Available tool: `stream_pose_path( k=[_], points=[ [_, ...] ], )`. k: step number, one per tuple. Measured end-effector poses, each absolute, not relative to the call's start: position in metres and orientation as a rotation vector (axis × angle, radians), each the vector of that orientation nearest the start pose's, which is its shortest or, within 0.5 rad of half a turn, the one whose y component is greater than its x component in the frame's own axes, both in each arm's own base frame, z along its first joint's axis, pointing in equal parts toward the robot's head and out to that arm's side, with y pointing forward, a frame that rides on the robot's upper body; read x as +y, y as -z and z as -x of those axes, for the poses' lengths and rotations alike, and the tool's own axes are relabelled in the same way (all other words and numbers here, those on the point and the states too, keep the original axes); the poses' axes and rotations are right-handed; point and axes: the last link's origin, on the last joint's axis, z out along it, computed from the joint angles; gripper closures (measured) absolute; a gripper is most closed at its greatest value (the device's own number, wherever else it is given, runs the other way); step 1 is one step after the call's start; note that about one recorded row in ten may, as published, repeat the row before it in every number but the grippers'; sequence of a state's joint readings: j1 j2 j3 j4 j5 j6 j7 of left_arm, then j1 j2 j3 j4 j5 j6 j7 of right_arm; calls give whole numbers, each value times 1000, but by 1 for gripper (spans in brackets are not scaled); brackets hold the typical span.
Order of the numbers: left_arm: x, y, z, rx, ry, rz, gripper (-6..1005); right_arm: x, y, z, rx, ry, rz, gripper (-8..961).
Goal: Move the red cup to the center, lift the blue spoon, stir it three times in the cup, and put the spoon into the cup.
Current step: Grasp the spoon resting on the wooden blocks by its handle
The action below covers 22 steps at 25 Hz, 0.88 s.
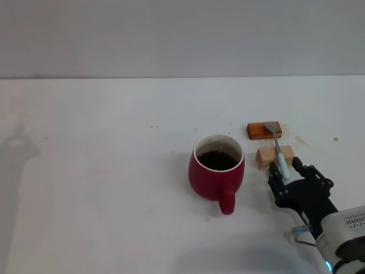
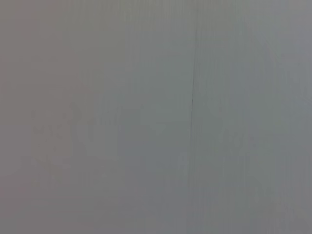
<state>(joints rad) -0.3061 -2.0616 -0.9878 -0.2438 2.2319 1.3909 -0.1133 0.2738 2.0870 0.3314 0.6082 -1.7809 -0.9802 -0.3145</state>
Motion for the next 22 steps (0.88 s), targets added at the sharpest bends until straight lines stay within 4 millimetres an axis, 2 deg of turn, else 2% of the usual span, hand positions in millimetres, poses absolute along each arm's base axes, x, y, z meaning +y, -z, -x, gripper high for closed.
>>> stream_pose_path(
  k=[7, 13, 22],
  points=[
    [294, -36, 344, -456, 811, 1274, 972, 257, 115, -293, 712, -537, 1790, 470],
    [293, -37, 344, -452, 814, 1272, 971, 257, 115, -293, 712, -538, 1788, 564],
    [292, -37, 344, -451, 814, 1271, 970, 257, 114, -294, 717, -538, 1781, 577]
  ],
)
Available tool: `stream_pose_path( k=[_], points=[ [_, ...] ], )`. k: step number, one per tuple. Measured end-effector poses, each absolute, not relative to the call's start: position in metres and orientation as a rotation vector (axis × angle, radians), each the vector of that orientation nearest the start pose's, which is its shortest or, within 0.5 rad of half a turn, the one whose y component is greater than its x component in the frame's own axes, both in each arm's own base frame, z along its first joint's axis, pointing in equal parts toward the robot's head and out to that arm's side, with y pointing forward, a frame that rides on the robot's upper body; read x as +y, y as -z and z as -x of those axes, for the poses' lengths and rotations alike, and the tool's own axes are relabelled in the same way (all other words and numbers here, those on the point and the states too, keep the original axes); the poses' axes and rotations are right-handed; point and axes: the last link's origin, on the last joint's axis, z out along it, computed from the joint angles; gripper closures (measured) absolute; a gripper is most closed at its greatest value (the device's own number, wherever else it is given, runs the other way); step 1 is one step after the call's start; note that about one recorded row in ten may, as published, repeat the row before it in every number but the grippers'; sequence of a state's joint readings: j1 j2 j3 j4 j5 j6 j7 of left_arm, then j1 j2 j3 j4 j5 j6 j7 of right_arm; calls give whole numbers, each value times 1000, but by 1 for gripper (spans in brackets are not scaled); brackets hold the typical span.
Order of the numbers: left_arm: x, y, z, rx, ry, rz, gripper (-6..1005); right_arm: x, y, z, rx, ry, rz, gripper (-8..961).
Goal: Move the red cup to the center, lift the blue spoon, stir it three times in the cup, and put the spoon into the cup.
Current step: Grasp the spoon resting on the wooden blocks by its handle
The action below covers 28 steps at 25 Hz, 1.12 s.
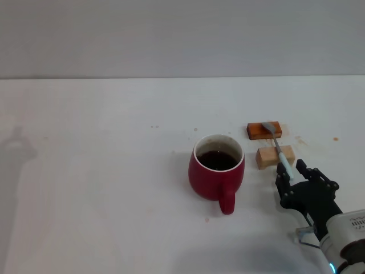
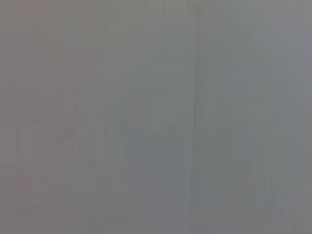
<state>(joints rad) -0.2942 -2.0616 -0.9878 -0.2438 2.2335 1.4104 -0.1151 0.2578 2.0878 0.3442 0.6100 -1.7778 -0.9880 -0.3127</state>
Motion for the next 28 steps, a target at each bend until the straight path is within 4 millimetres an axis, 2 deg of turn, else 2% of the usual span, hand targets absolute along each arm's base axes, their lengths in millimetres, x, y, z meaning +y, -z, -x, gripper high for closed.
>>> stream_pose_path(
  k=[28],
  points=[
    [294, -39, 344, -449, 812, 1266, 968, 263, 116, -293, 724, -521, 1802, 618]
  ],
)
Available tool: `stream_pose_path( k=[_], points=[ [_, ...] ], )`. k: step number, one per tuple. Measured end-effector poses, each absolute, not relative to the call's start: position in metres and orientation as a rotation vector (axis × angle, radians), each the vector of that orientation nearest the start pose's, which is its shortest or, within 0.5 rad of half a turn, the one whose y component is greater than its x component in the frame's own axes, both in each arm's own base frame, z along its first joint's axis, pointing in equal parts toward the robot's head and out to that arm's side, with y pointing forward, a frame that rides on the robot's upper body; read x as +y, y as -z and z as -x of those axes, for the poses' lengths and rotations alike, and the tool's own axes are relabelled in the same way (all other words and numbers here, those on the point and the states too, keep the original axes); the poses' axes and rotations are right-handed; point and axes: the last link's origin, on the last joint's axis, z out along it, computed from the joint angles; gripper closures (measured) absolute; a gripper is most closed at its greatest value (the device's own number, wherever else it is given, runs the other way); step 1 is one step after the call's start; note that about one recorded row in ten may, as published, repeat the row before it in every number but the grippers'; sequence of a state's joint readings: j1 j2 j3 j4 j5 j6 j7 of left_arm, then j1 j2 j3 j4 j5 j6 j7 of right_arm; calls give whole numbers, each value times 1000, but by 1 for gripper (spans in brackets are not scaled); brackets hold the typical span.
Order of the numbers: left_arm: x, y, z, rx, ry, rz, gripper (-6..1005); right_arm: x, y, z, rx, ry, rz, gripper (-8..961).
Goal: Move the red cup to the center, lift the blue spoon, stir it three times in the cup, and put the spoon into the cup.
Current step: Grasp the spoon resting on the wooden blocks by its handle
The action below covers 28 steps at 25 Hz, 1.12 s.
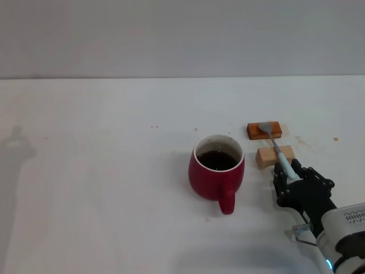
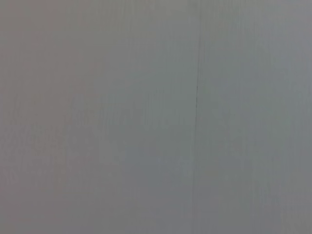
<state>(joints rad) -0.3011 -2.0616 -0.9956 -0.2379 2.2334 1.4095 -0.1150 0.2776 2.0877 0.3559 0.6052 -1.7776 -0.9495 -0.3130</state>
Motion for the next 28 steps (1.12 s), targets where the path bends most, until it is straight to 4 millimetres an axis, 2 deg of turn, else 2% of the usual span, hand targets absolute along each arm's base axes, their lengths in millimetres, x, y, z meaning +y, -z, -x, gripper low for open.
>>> stream_pose_path(
  k=[17, 28],
  points=[
    [293, -40, 345, -450, 809, 1262, 966, 265, 113, -295, 731, -523, 1774, 622],
    [294, -40, 346, -449, 805, 1262, 965, 267, 112, -295, 728, -524, 1771, 664]
  ],
)
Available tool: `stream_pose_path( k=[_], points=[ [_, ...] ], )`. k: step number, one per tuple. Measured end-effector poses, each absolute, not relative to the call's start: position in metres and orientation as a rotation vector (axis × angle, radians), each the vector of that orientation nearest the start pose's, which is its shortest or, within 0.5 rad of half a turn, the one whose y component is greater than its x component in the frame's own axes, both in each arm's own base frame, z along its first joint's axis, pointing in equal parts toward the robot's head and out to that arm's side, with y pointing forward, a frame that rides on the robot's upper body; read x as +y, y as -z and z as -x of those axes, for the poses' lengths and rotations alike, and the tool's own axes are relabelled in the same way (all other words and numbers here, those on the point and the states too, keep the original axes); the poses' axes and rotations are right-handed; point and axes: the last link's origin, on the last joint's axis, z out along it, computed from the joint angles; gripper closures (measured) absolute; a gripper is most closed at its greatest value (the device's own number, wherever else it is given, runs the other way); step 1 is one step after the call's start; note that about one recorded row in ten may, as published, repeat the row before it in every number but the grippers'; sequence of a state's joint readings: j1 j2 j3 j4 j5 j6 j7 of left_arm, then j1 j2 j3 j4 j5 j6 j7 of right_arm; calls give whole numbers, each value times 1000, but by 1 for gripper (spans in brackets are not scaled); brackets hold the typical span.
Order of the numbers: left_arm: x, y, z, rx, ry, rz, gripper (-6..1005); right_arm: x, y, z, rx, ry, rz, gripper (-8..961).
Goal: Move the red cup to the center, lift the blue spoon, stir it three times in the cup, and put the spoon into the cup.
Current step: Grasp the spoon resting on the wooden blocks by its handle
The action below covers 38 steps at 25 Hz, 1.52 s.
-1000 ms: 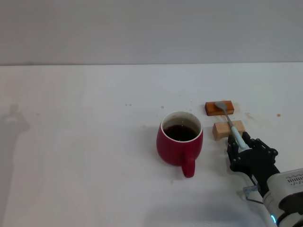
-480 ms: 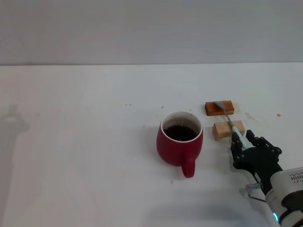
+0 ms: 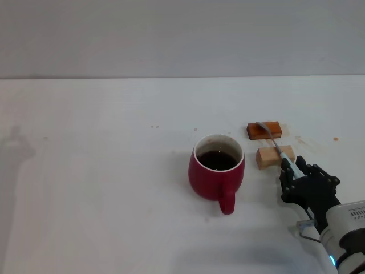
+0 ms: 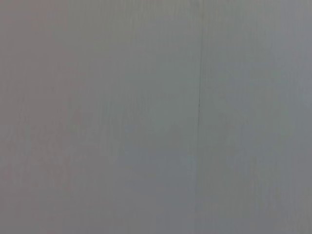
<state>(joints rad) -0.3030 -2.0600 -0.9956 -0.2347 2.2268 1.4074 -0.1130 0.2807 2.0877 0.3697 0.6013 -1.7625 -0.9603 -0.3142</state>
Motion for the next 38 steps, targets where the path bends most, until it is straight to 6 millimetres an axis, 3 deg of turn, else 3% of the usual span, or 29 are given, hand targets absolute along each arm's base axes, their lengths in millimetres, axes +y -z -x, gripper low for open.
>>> stream_pose_path(
  k=[18, 38],
  points=[
    [294, -40, 345, -447, 806, 1261, 963, 266, 113, -295, 737, -520, 1775, 771],
    [294, -41, 346, -447, 808, 1260, 961, 264, 112, -297, 728, -516, 1780, 791]
  ],
)
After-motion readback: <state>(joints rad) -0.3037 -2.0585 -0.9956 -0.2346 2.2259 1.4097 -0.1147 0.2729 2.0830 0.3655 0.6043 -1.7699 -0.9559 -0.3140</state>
